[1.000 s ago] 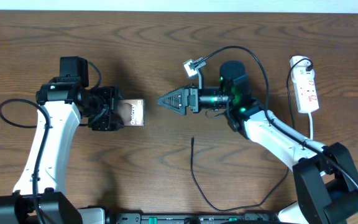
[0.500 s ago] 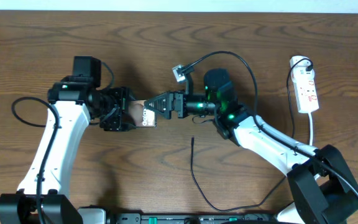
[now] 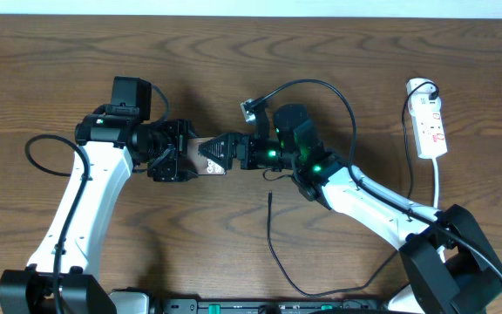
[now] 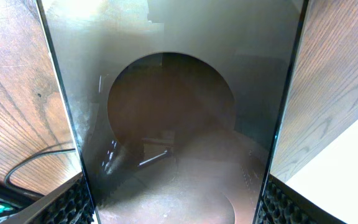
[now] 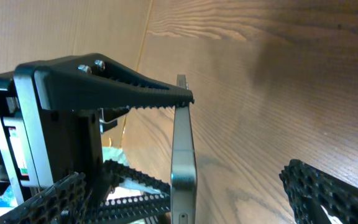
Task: Plug charger to phone and switch on socket
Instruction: 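Close the right gripper on the phone's right edge beside the left gripper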
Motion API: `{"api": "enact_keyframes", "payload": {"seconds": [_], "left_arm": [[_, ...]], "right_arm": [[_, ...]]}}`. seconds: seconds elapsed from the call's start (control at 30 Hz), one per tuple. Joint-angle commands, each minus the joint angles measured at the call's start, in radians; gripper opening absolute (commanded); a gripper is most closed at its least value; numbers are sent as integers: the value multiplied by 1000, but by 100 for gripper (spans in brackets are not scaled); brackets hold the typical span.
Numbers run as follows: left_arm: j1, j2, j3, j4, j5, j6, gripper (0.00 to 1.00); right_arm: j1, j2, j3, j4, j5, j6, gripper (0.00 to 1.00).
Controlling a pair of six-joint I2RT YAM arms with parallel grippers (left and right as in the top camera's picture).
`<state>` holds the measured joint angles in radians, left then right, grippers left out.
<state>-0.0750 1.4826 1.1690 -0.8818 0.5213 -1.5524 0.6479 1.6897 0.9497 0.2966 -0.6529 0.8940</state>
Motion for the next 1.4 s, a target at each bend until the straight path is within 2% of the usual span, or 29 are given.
{"api": "enact_keyframes", "payload": {"seconds": [0.0, 0.4, 0.7, 0.77, 0.9, 1.17, 1.27, 1.37], "left_arm": [[-3, -24, 5, 1, 18, -24, 7], [-25, -24, 5, 2, 18, -32, 7], [-37, -24, 5, 1, 27, -32, 7], [-47, -24, 5, 1, 30, -32, 8], [-68, -24, 5, 1, 29, -32, 7], [-75, -24, 5, 1, 34, -32, 7], [-76, -24, 5, 1, 48, -31, 7], [-76, -24, 5, 1, 48, -31, 7]], "right_arm": [[16, -2, 13, 3, 22, 39, 99], [33, -2, 13, -2, 22, 69, 99], [89, -2, 13, -6, 24, -11, 99], [96, -2, 13, -6, 27, -13, 96], [97, -2, 12, -12, 27, -39, 81], [97, -2, 12, -54, 64, -42, 77], [97, -2, 12, -55, 72, -43, 63], [97, -2, 12, -54, 72, -43, 57]]}}
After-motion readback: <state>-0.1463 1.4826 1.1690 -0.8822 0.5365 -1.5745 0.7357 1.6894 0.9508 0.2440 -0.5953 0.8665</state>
